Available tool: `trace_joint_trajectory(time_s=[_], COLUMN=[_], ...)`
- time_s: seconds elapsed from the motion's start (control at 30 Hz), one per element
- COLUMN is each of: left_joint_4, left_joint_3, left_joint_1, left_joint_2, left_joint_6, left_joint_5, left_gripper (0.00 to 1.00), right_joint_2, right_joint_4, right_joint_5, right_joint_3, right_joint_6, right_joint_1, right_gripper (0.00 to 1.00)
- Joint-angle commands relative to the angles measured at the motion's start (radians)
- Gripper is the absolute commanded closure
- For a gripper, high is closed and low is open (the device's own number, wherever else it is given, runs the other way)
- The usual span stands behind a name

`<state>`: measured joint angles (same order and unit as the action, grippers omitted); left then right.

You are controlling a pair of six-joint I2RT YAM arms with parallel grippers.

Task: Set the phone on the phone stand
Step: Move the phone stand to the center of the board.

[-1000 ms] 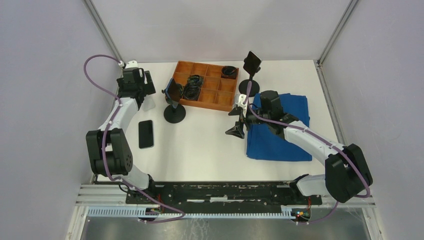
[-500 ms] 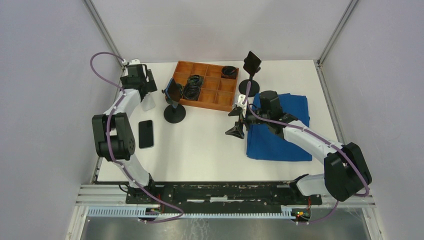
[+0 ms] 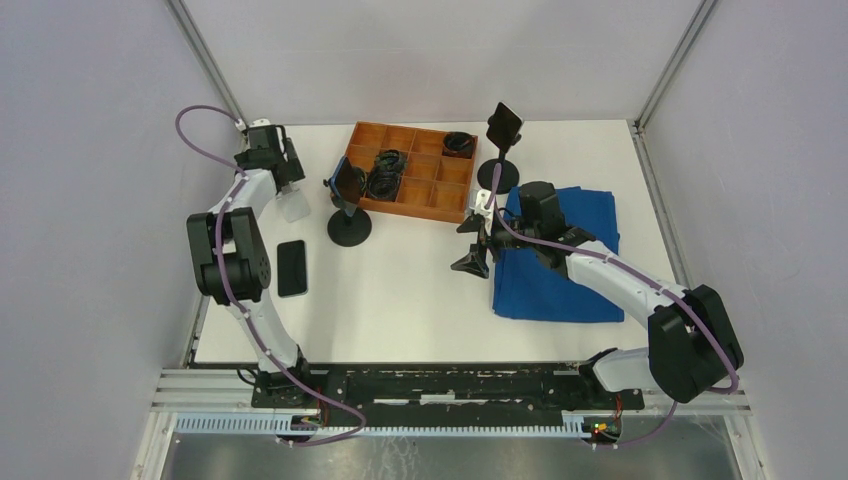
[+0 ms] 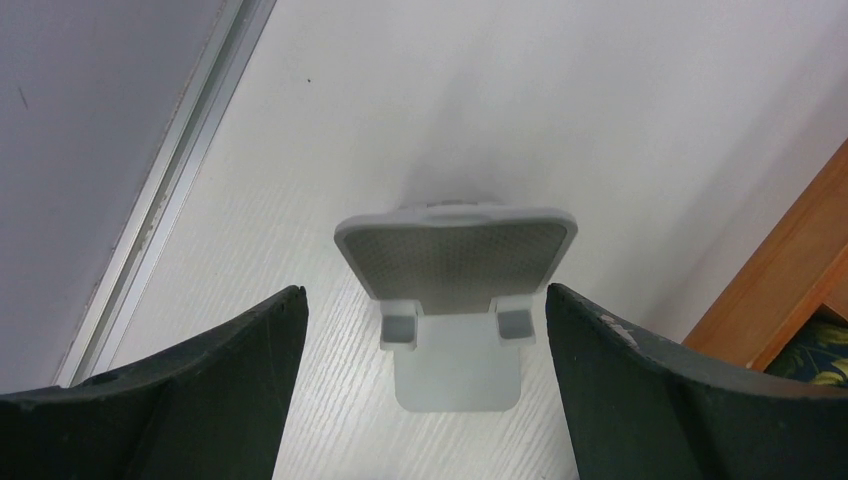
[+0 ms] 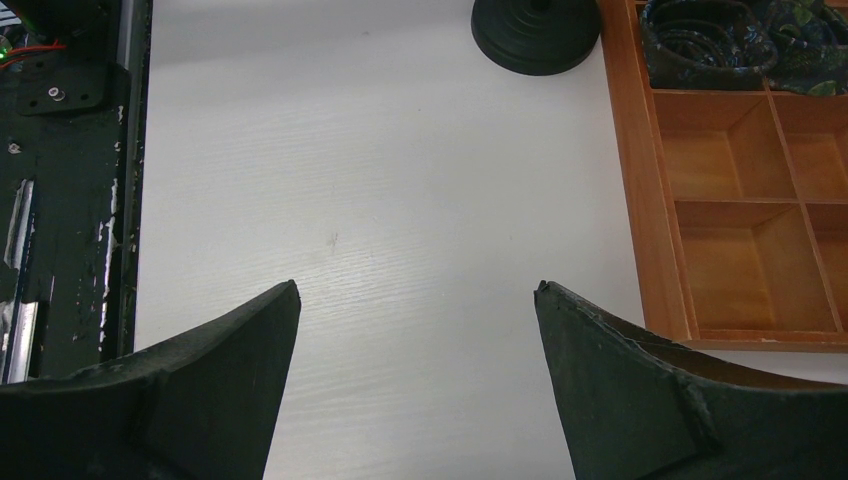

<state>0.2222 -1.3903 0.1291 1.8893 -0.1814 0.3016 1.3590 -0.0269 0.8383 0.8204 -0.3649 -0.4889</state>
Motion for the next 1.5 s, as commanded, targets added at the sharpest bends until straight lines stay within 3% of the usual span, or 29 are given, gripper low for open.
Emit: trace_joint_trajectory(time_s=[0.0,0.37,0.6,0.73,0.83,0.97,1.07,1.13,1.47], left_joint_4=[-0.020,-0.038,-0.047,-0.045,-0.041,-0.040,-0.044,-0.046,0.054], left_joint_3=[-0.069,-0.120,-0.124,-0.124,-0.125,-0.112,-0.095,-0.081,0.018], left_joint_1=[0.015,0.018,0.018,0.018,0.018,0.018,0.018,0.018,0.015], left_joint_2=[0.057,0.095,0.104,0.107,0.100,0.067,0.027,-0.005,-0.206], left_joint_6=[-0.041,-0.064,-0.074,-0.067,-0.071,-0.064,-0.061,-0.064,-0.092], left_joint_5=[-0.058,-0.120,-0.070,-0.075,-0.080,-0.081,-0.082,-0.085,-0.166], left_gripper=[0.08,0.07,0.09,0.22,0.40,0.52,0.55,0.64,0.75], right_joint_2=[0.002,0.017,0.019,0.017,0.014,0.007,0.004,0.000,-0.012], right_joint_4=[-0.006,-0.001,0.002,0.004,0.005,0.008,0.010,0.010,0.012], right_joint_5=[0.022,0.024,0.019,0.018,0.018,0.015,0.012,0.012,0.008], right_joint_3=[0.022,0.025,0.026,0.026,0.028,0.028,0.029,0.029,0.030], right_joint_6=[-0.014,-0.017,-0.021,-0.023,-0.025,-0.028,-0.030,-0.031,-0.031], right_joint_1=[0.000,0.000,0.000,0.000,0.000,0.001,0.002,0.002,0.002], right_gripper=[0.06,0.06,0.06,0.05,0.05,0.05,0.05,0.05,0.05])
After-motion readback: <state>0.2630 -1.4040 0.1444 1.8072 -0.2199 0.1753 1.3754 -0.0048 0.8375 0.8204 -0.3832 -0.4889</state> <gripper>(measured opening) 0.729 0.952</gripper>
